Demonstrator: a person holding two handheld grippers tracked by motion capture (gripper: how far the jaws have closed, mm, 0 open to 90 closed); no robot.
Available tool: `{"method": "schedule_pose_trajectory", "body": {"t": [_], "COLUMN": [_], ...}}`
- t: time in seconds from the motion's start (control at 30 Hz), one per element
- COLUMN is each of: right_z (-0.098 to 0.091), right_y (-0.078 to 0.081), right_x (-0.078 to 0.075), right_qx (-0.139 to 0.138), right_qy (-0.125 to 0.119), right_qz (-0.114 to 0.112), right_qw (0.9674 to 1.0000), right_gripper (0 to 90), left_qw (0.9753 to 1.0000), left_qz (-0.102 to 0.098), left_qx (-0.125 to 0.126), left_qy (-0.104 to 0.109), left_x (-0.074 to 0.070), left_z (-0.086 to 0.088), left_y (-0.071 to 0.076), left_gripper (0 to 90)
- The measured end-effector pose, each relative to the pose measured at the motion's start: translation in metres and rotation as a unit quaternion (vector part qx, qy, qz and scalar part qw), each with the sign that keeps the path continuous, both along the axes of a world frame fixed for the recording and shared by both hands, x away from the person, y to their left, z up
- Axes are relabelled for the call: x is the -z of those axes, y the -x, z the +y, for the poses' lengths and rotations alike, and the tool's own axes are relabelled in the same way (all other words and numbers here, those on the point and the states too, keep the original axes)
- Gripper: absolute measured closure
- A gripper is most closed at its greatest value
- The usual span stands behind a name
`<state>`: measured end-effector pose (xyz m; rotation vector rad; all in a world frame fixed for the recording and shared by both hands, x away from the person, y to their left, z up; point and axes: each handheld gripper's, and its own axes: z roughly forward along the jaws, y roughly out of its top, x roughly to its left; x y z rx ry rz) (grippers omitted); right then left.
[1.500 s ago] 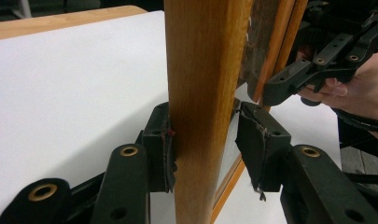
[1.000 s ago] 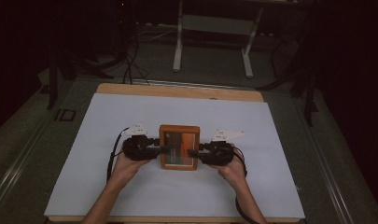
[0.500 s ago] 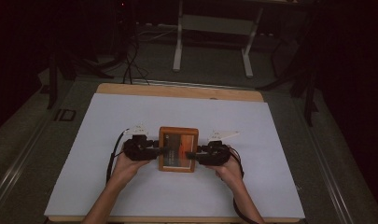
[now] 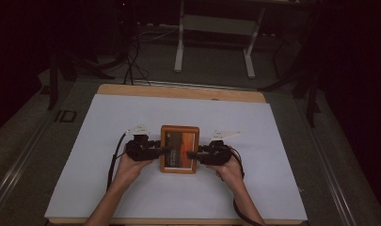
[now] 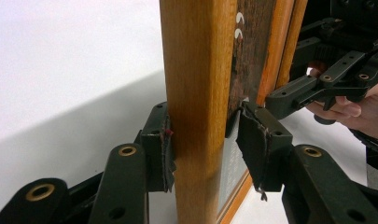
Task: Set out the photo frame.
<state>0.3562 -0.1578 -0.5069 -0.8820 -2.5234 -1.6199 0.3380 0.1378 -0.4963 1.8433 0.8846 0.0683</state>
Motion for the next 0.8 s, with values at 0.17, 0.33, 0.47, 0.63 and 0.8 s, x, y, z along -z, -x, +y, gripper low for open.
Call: {"method": "schedule_pose_trajectory", "body": {"t": [0.17, 0.33, 0.47, 0.63, 0.8], "right_z": [-0.0003, -0.0004, 0.0007, 0.0011, 0.0022], "right_y": [0.0011, 0.0012, 0.0017, 0.0019, 0.0020], "right_x": [-0.0004, 0.0001, -0.0002, -0.0005, -0.0005], "right_qx": [-0.001, -0.001, 0.001, 0.002, 0.006], "right_qy": [0.005, 0.004, 0.006, 0.009, 0.018], "right_qz": [-0.002, -0.005, -0.007, -0.009, -0.014], "right_qw": [1.0000, 1.0000, 1.0000, 0.9999, 0.9997], "right_gripper": [59.3, 59.1, 58.7, 58.0, 53.5], "left_qw": [1.0000, 1.0000, 0.9999, 0.9999, 0.9999], "left_qz": [-0.004, -0.004, -0.003, -0.002, -0.002], "left_qx": [0.000, 0.000, 0.001, 0.004, 0.006], "left_qy": [-0.003, -0.007, -0.012, -0.009, -0.009], "left_x": [-0.0002, -0.0008, -0.0006, -0.0005, -0.0013], "left_z": [-0.0011, -0.0012, -0.0016, -0.0013, -0.0007], "left_y": [0.0005, 0.0012, 0.0021, 0.0025, 0.0031], "left_gripper": [56.3, 56.2, 53.8, 52.8, 48.3]}}
